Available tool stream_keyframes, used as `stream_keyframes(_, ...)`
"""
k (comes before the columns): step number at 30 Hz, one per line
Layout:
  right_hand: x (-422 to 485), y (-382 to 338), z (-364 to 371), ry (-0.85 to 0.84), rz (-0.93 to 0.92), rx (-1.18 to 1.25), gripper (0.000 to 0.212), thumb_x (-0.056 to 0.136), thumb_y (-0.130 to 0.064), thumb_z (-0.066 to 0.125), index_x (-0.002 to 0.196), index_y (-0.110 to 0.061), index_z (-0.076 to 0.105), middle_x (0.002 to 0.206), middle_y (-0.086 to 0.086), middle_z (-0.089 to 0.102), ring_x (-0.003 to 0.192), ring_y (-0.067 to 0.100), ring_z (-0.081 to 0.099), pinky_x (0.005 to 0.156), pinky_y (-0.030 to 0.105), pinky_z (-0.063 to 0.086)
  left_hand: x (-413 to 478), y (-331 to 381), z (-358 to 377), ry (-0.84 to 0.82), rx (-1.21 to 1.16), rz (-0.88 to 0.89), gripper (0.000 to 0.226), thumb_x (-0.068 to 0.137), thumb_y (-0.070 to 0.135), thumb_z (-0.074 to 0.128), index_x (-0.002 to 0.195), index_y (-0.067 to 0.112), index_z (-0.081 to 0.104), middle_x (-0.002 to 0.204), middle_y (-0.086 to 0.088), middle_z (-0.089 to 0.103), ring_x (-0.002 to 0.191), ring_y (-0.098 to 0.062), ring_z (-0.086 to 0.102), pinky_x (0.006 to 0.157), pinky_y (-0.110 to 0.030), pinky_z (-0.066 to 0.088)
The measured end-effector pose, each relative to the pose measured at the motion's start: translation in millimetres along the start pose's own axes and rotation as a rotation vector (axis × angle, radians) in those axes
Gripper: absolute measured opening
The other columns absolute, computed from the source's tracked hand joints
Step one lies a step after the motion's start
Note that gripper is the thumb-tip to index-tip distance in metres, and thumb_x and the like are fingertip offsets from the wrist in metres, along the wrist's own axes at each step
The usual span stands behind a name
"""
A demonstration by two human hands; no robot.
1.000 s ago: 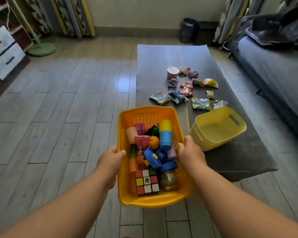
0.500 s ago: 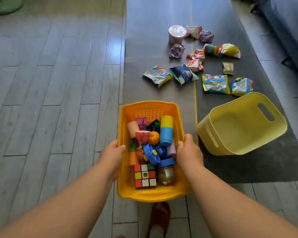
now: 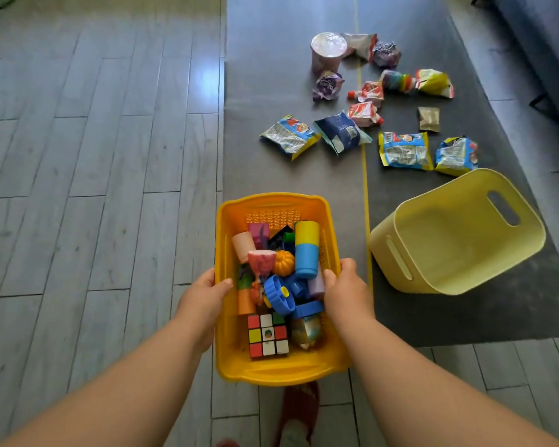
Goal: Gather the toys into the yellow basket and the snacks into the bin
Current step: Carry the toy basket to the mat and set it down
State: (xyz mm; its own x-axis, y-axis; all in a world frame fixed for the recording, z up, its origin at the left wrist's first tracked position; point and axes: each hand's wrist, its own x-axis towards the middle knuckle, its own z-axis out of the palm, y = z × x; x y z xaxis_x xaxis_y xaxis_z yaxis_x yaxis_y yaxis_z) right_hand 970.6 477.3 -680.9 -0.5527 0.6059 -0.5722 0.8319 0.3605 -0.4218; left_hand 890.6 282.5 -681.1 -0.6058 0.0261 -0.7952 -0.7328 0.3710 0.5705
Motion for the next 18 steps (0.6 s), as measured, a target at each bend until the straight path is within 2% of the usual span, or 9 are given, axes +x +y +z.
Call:
stream_keyframes(2,-4.6,-3.0,-7.1,-0.009,-0.005,0.046,0.039,0.099,-0.042,0.038,0.130,-0.019,0.037,0.113,0.012,0.060,0.100,0.031,0.058,0.083,0.044,0.050,-6.2,12.5,-1.5,0.009,0.073,0.075,0.044,0.100,0.030,0.050,0.144,0.028,0.045,0.121,-0.003,0.064,0.098,-0.020,0.062,0.071,-0.037,0.054)
stream_keyframes(5,-13.6,-9.1,-32.5,0.029,0.008,0.129,0.045,0.099,-0.042,0.040,0.136,-0.018,0.037,0.123,0.011,0.057,0.110,0.030,0.056,0.088,0.043,0.048,-20.6,44.6,4.1,0.108,0.209,0.213,0.052,0.100,0.027,0.050,0.150,0.028,0.034,0.144,-0.008,0.051,0.121,-0.029,0.054,0.088,-0.044,0.051)
stream_keyframes(6,-16.3,-10.2,-41.6,0.055,-0.003,0.157,0.043,0.099,-0.040,0.040,0.135,-0.018,0.039,0.124,0.010,0.057,0.110,0.029,0.056,0.089,0.042,0.048,-26.1,56.1,8.7,0.134,0.268,0.262,0.054,0.100,0.026,0.049,0.152,0.027,0.031,0.149,-0.009,0.046,0.122,-0.029,0.054,0.090,-0.042,0.050)
stream_keyframes(8,-21.3,-10.5,-63.9,0.149,-0.061,0.206,0.037,0.099,-0.036,0.042,0.130,-0.017,0.045,0.121,0.008,0.059,0.108,0.027,0.056,0.088,0.039,0.047,-37.2,81.0,25.0,0.118,0.355,0.369,0.056,0.100,0.024,0.050,0.153,0.026,0.030,0.151,-0.009,0.043,0.112,-0.023,0.058,0.086,-0.035,0.050)
stream_keyframes(11,-21.3,0.4,-97.6,0.421,-0.116,0.218,0.026,0.096,-0.024,0.048,0.119,-0.014,0.054,0.114,0.009,0.058,0.103,0.028,0.055,0.085,0.036,0.043,-47.3,109.3,61.3,-0.001,0.425,0.468,0.056,0.094,0.027,0.058,0.148,0.025,0.041,0.145,-0.009,0.051,0.124,-0.026,0.053,0.103,-0.036,0.043)
stream_keyframes(12,-18.3,7.8,-107.8,0.528,-0.093,0.228,0.026,0.094,-0.021,0.051,0.118,-0.012,0.055,0.116,0.011,0.055,0.105,0.029,0.053,0.088,0.037,0.042,-50.1,116.1,75.2,-0.044,0.444,0.478,0.058,0.091,0.030,0.061,0.146,0.025,0.043,0.144,-0.007,0.053,0.127,-0.025,0.051,0.108,-0.038,0.039)
stream_keyframes(14,-10.6,29.1,-129.1,0.666,0.071,0.299,0.030,0.092,-0.017,0.053,0.122,-0.011,0.054,0.126,0.013,0.046,0.113,0.030,0.048,0.095,0.039,0.041,-56.8,125.3,108.7,-0.129,0.472,0.506,0.057,0.091,0.027,0.062,0.145,0.023,0.045,0.146,-0.005,0.052,0.132,-0.024,0.049,0.112,-0.037,0.036)
stream_keyframes(16,-2.1,49.1,-143.6,0.677,0.286,0.398,0.036,0.093,-0.018,0.054,0.128,-0.014,0.049,0.135,0.012,0.037,0.119,0.031,0.045,0.097,0.043,0.044,-60.8,127.5,139.2,-0.211,0.475,0.524,0.055,0.095,0.016,0.059,0.147,0.016,0.042,0.149,-0.006,0.048,0.135,-0.022,0.046,0.110,-0.031,0.035)
stream_keyframes(18,5.8,64.9,-150.9,0.641,0.374,0.436,0.038,0.094,-0.019,0.054,0.131,-0.018,0.046,0.137,0.009,0.033,0.118,0.030,0.046,0.094,0.045,0.048,-61.7,124.6,167.2,-0.261,0.473,0.502,0.057,0.096,0.016,0.058,0.149,0.016,0.038,0.151,-0.006,0.044,0.136,-0.021,0.045,0.107,-0.029,0.036)
